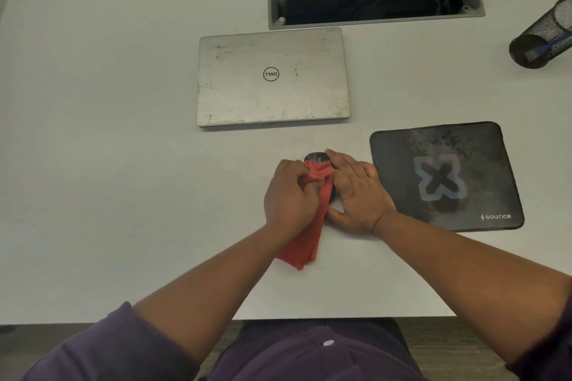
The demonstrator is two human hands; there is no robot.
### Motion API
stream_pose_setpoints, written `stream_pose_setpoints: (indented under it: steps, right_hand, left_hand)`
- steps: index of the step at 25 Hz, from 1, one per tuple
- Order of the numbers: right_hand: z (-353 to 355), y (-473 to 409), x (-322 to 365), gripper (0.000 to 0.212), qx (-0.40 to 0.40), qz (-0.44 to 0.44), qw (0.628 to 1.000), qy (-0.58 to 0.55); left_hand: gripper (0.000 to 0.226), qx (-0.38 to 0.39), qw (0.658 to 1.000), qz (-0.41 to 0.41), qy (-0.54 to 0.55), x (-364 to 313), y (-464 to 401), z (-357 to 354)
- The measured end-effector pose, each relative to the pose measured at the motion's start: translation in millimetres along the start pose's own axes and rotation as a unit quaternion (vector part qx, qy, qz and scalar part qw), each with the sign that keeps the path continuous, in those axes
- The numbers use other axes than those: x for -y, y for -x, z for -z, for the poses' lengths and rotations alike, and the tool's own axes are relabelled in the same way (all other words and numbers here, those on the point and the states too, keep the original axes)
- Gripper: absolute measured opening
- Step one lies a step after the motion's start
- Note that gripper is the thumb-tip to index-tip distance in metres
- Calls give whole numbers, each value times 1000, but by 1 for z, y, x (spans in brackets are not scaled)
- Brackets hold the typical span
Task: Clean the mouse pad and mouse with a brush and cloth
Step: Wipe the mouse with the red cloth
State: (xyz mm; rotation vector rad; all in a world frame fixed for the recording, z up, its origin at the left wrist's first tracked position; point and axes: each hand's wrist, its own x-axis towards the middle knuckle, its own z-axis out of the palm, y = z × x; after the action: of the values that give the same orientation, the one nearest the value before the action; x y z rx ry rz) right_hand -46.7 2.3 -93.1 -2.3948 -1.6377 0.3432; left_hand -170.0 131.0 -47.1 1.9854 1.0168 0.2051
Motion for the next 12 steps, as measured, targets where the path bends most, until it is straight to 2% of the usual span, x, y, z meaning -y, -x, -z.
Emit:
stream_pose_setpoints:
  steps: [1,3,6,9,12]
  right_hand:
    - [0,0,0,83,2,0,1000,-1]
    - [1,-1,-1,83,4,3,1000,-2]
    - [-1,-1,-1,82,2,7,1000,3]
    - [-1,-1,-1,80,-7,5,1000,3]
    - [0,-2,-1,83,-6,9,1000,-3]
  left_hand:
    - [15,-9,998,50,22,-5,-11,0]
    - [17,-15,995,98,31,-7,-30,1]
    - [14,12,999,32,1,-5,-25,5]
    - [25,40,998,-50,-19,2,-6,4]
    - [12,24,999,26,24,-4,-29,4]
